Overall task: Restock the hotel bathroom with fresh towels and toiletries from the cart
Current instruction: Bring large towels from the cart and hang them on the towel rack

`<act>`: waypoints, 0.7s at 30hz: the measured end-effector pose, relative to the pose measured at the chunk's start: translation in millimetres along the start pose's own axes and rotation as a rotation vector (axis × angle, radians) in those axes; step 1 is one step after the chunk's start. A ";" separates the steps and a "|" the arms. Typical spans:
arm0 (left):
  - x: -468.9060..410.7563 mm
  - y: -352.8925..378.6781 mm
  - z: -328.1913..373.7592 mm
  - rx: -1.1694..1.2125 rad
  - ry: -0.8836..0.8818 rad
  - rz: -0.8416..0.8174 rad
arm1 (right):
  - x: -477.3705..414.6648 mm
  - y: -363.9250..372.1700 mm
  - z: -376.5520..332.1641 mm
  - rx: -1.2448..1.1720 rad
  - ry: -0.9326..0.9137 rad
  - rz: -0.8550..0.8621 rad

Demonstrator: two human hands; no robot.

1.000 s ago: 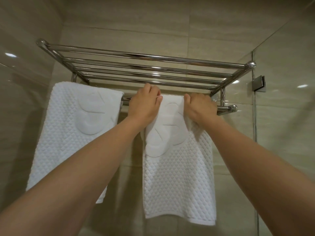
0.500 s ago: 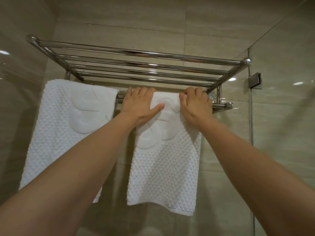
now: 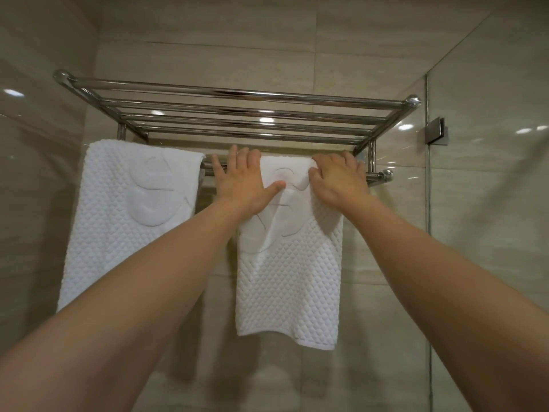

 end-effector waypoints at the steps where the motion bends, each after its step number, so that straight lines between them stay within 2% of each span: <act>1: 1.6 -2.0 -0.3 0.004 -0.003 -0.018 | 3.2 1.0 2.5 0.022 0.009 -0.031; 9: 20.0 -13.6 7.5 0.042 0.098 -0.212 | 28.5 1.0 7.8 0.014 0.081 -0.147; 17: 49.1 -33.8 2.5 0.165 0.046 -0.225 | 58.4 -14.9 -8.7 -0.085 0.100 -0.160; 21: 74.2 -42.4 -0.9 0.319 0.002 -0.228 | 81.7 -27.4 -25.9 -0.187 0.078 -0.120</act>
Point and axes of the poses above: each hand's wrist, its own x-axis away from the middle knuckle, its own y-axis out of the palm, z = x × y, the point moved 10 cm from there along -x, towards the middle knuckle, and after that the axes turned 13 degrees about -x, right-handed, at the moved point
